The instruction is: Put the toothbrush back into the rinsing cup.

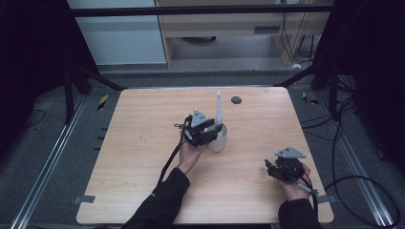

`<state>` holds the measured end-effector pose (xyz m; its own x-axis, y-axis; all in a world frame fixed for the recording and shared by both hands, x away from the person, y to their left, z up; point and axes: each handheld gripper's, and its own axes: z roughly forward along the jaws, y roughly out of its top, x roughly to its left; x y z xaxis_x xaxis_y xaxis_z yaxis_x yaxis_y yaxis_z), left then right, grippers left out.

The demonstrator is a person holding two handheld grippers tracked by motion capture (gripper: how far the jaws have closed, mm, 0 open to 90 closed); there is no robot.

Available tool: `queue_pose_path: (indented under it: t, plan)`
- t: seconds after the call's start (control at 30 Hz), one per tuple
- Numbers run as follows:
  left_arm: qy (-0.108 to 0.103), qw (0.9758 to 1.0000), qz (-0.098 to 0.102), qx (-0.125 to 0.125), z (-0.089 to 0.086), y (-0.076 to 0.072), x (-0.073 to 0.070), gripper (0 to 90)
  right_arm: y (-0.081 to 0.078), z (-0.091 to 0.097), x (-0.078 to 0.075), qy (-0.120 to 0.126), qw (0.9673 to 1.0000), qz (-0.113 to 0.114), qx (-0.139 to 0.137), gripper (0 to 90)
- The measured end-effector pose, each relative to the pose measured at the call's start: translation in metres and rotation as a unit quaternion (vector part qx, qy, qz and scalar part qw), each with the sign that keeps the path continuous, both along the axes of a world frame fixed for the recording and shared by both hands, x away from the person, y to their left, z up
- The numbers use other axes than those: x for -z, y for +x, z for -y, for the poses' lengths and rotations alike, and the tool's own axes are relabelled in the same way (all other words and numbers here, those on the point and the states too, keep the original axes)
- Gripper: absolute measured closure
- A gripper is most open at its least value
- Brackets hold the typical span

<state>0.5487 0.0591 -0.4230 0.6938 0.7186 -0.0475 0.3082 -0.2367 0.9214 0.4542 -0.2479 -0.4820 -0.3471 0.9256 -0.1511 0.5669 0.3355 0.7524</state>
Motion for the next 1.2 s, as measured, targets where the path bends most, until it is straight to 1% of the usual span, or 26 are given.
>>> queue_pose_path:
  t: [0.03, 0.1, 0.23, 0.33, 0.4, 0.5, 0.63, 0.77, 0.87, 0.9, 0.97, 1.03, 1.1, 1.17, 1.2]
  plan:
    - [0.007, 1.0000, 0.003, 0.000, 0.000, -0.002, -0.001, 52.0, 0.000, 0.000, 0.000, 0.000, 1.0000, 0.000, 0.000, 42.1]
    - [0.018, 0.9998, 0.007, 0.000, -0.002, -0.005, -0.002, 51.2, -0.001, 0.000, -0.001, 0.000, 1.0000, 0.000, 0.001, 42.0]
    - [0.035, 0.9993, 0.017, 0.001, -0.008, -0.012, -0.006, 46.5, -0.001, 0.001, -0.001, 0.000, 1.0000, 0.002, 0.000, 41.9]
    - [0.038, 0.9991, 0.019, 0.000, -0.016, -0.017, -0.010, 43.8, -0.003, 0.000, -0.001, 0.002, 1.0000, 0.004, 0.000, 41.8]
    - [0.039, 0.9990, 0.021, -0.003, -0.024, -0.021, -0.013, 42.3, -0.003, 0.001, -0.002, 0.003, 1.0000, 0.005, 0.000, 41.7]
    - [0.049, 0.9984, 0.028, -0.008, -0.037, -0.028, -0.017, 40.2, -0.004, 0.001, -0.003, 0.005, 1.0000, 0.007, 0.000, 41.3]
    - [0.057, 0.9978, 0.028, -0.016, -0.059, -0.039, -0.018, 38.2, -0.006, 0.001, -0.003, 0.005, 0.9999, 0.009, 0.003, 38.7]
    - [0.065, 0.9972, 0.022, -0.029, -0.084, -0.051, -0.013, 35.8, -0.008, 0.002, -0.003, 0.007, 0.9999, 0.014, 0.005, 36.3]
    - [0.078, 0.9960, 0.015, -0.042, -0.107, -0.061, -0.004, 34.5, -0.010, 0.003, -0.003, 0.007, 0.9999, 0.015, 0.005, 34.6]
    - [0.080, 0.9956, 0.009, -0.047, -0.114, -0.063, -0.001, 34.1, -0.011, 0.004, -0.003, 0.005, 0.9998, 0.017, 0.004, 34.2]
    - [0.080, 0.9950, 0.002, -0.060, -0.127, -0.067, 0.004, 33.4, -0.011, 0.003, -0.003, 0.007, 0.9998, 0.019, 0.003, 32.9]
    - [0.073, 0.9946, -0.008, -0.073, -0.141, -0.071, 0.011, 32.9, -0.012, 0.003, -0.002, 0.008, 0.9997, 0.023, 0.003, 32.1]
    - [0.073, 0.9931, -0.021, -0.089, -0.153, -0.073, 0.018, 31.9, -0.013, 0.003, -0.002, 0.012, 0.9996, 0.024, 0.004, 31.3]
    - [0.081, 0.9909, -0.033, -0.103, -0.164, -0.075, 0.022, 30.4, -0.014, 0.003, -0.002, 0.013, 0.9996, 0.024, 0.005, 31.2]
    - [0.082, 0.9898, -0.035, -0.110, -0.169, -0.076, 0.023, 29.3, -0.014, 0.003, -0.002, 0.014, 0.9996, 0.024, 0.005, 31.1]
